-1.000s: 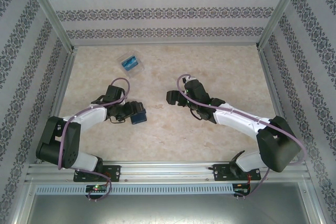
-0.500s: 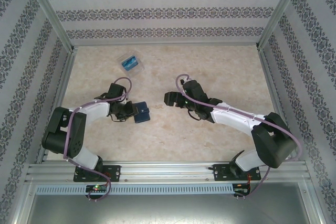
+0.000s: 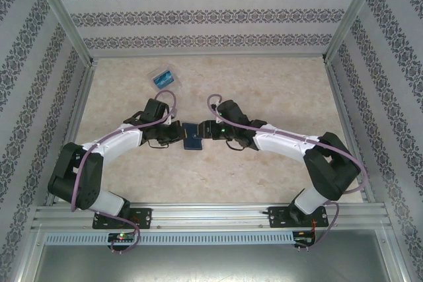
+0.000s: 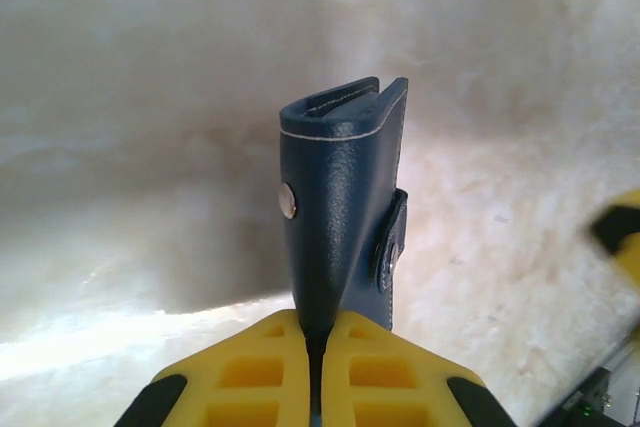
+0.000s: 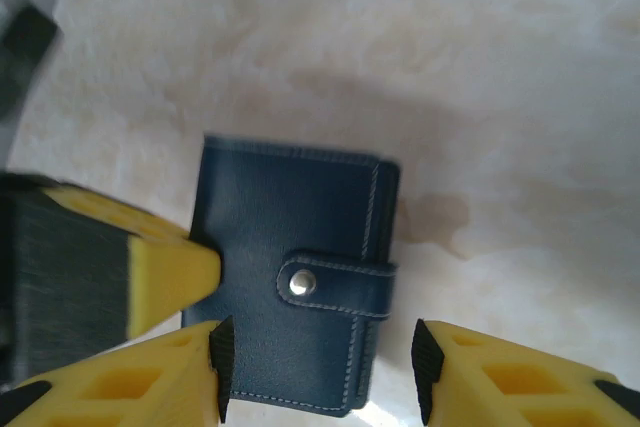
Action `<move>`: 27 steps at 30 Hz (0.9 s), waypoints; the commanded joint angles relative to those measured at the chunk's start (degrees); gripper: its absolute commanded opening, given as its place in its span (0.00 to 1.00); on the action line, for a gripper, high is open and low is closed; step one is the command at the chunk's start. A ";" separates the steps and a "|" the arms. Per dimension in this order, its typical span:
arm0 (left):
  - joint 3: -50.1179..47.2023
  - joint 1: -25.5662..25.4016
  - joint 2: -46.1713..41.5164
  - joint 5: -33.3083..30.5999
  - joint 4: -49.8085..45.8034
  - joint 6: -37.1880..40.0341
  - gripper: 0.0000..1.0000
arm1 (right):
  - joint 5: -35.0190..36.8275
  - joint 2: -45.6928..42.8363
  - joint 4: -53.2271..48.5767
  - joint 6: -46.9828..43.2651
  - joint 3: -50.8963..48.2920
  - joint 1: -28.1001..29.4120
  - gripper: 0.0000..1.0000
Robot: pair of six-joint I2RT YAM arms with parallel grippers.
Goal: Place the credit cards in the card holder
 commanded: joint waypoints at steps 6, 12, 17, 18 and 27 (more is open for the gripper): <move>4.67 -2.46 -0.97 1.55 -4.04 -2.60 0.01 | 6.06 2.08 -6.15 -4.35 3.85 4.76 0.48; 4.68 -3.13 -0.68 5.56 -1.40 -4.22 0.01 | 11.15 3.61 -6.89 -4.90 4.40 5.49 0.45; 4.20 -3.78 -0.56 8.34 1.00 -5.74 0.01 | 13.66 4.48 -7.66 -5.69 5.69 5.58 0.42; 4.49 -3.83 -0.15 8.70 0.82 -5.81 0.01 | 14.53 4.54 -7.81 -5.77 5.82 5.58 0.42; 5.57 -3.93 1.02 8.26 -2.12 -5.59 0.01 | 18.13 6.21 -8.19 -5.99 6.49 5.49 0.38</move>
